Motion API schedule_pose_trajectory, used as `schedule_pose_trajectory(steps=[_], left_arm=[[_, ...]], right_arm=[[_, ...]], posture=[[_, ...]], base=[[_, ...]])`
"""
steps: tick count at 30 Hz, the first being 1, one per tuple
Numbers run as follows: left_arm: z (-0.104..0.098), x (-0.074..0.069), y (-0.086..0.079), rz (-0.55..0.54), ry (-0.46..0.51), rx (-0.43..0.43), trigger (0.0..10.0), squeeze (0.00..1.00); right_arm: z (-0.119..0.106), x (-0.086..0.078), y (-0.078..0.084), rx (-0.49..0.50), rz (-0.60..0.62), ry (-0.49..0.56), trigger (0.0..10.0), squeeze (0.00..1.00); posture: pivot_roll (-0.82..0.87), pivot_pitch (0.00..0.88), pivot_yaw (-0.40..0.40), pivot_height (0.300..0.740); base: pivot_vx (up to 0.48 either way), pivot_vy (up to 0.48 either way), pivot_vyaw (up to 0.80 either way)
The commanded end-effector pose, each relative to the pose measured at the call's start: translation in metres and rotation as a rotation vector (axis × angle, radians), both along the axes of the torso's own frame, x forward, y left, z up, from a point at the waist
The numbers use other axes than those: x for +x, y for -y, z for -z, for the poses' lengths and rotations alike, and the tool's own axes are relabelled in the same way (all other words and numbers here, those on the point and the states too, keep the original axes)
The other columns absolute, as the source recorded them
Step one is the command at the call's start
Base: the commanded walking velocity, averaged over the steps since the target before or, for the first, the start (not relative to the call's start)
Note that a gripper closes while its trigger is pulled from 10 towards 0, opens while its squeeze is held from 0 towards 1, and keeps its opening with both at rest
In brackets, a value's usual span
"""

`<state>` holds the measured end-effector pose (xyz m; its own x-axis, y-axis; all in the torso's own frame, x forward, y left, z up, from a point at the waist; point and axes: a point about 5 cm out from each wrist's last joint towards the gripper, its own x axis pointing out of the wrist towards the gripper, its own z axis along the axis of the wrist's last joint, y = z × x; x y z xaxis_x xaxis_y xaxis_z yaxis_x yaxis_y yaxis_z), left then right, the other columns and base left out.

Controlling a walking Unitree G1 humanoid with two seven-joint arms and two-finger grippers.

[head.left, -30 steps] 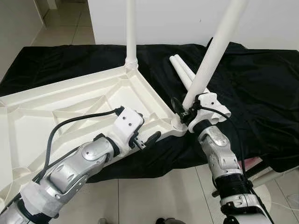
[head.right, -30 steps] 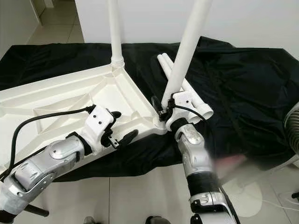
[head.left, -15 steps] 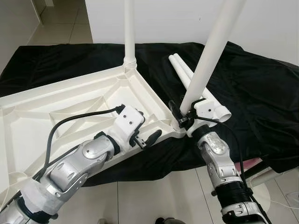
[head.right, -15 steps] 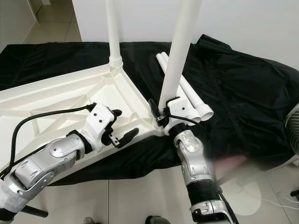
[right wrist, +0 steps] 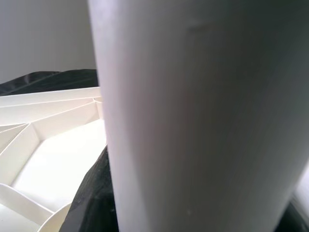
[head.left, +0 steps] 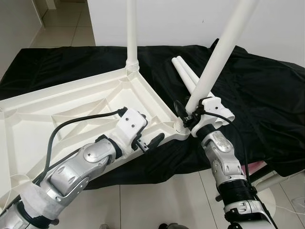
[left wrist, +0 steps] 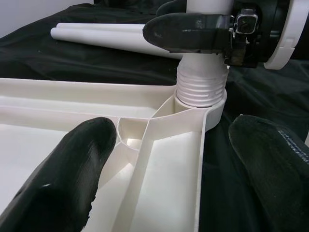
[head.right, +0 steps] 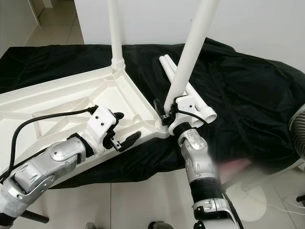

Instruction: Building children table

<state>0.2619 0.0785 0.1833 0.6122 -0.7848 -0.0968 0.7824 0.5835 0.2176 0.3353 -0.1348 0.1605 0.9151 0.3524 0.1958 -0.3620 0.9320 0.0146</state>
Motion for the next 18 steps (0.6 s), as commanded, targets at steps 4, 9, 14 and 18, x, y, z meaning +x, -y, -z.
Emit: schedule_pose_trajectory(steps=[4,9,14,18], left_arm=[[0.002,-0.016,0.009,0.313,-0.054,0.040,10.0,0.00],[0.002,-0.017,0.008,0.312,-0.056,0.041,10.0,0.00],[0.002,-0.017,0.008,0.316,-0.058,0.042,10.0,0.00],[0.002,-0.016,0.008,0.317,-0.056,0.041,10.0,0.00]], right_arm=[[0.039,-0.005,0.004,-0.020,0.041,-0.185,10.0,0.00],[0.033,-0.008,-0.002,-0.006,0.090,-0.149,10.0,0.00],[0.026,-0.010,-0.012,0.061,0.236,-0.138,10.0,0.00],[0.027,-0.013,-0.021,0.078,0.358,-0.146,10.0,0.00]], posture=[[-0.03,0.121,-0.030,0.740],[-0.03,0.121,-0.029,0.740],[-0.03,0.121,-0.029,0.740],[-0.03,0.119,-0.031,0.740]], base=[[0.000,0.000,0.00],[0.000,0.000,0.00],[0.000,0.000,0.00],[0.000,0.000,0.00]])
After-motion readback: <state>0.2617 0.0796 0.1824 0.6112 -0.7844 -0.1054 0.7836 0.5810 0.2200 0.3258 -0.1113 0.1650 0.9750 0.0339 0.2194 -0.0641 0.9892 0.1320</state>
